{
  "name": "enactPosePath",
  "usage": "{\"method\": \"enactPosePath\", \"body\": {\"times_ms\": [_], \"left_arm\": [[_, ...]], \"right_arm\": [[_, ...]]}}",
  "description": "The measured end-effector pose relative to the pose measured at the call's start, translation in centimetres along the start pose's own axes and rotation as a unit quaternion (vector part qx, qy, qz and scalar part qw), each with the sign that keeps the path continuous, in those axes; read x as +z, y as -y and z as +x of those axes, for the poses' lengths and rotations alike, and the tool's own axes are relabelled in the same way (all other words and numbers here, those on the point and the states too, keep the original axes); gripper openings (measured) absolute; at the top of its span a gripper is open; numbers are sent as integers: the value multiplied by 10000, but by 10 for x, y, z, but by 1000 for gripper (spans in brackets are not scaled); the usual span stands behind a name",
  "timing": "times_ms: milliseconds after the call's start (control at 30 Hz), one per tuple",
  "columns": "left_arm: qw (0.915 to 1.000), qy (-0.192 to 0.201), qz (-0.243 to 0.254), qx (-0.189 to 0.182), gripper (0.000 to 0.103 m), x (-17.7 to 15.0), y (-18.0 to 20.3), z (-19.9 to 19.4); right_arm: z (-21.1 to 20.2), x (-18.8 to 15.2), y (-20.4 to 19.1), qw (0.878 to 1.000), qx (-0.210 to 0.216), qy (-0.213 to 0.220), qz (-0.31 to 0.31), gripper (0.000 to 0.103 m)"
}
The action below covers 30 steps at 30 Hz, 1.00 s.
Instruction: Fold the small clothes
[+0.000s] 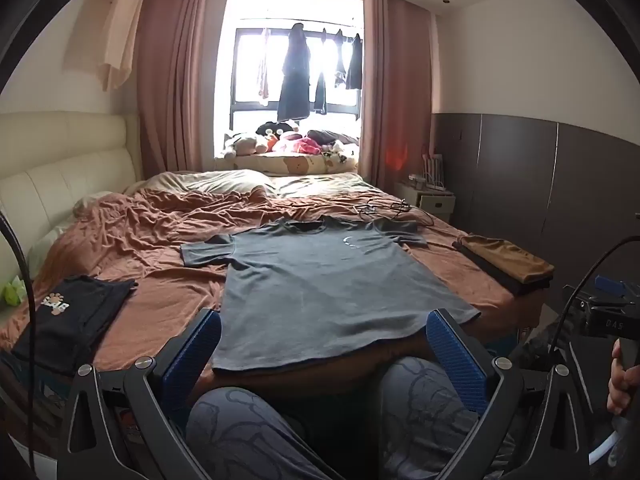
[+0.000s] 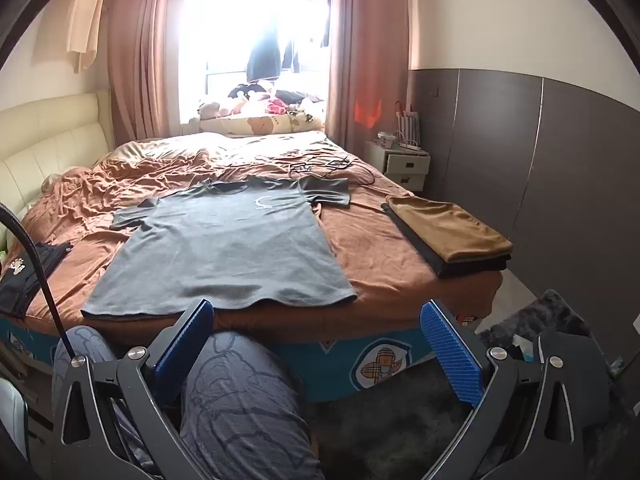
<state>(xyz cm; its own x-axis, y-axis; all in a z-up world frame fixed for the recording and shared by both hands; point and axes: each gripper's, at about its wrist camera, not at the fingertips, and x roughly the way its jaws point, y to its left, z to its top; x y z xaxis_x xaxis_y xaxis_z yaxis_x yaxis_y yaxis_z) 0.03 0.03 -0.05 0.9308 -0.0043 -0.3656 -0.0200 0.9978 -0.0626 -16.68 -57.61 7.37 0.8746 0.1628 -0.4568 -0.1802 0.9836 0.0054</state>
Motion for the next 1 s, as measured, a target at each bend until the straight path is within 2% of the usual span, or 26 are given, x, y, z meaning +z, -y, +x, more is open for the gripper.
{"method": "enactPosePath", "body": {"times_ms": [100, 133, 433, 1000], "left_arm": [[10000, -26, -16, -1, 103, -2, -4, 0], [9998, -39, 178, 43, 103, 0, 2, 1], [9999, -70, 88, 12, 103, -1, 1, -3], [10000, -52, 42, 57, 103, -4, -3, -3]], "right_arm": [[4, 1, 2, 9999, 105, -77, 15, 103], [4, 2, 6, 9999, 102, -61, 63, 103], [-6, 0, 0, 9998, -122, 108, -85, 103], [-6, -1, 1, 9998, -135, 101, -68, 103]]}}
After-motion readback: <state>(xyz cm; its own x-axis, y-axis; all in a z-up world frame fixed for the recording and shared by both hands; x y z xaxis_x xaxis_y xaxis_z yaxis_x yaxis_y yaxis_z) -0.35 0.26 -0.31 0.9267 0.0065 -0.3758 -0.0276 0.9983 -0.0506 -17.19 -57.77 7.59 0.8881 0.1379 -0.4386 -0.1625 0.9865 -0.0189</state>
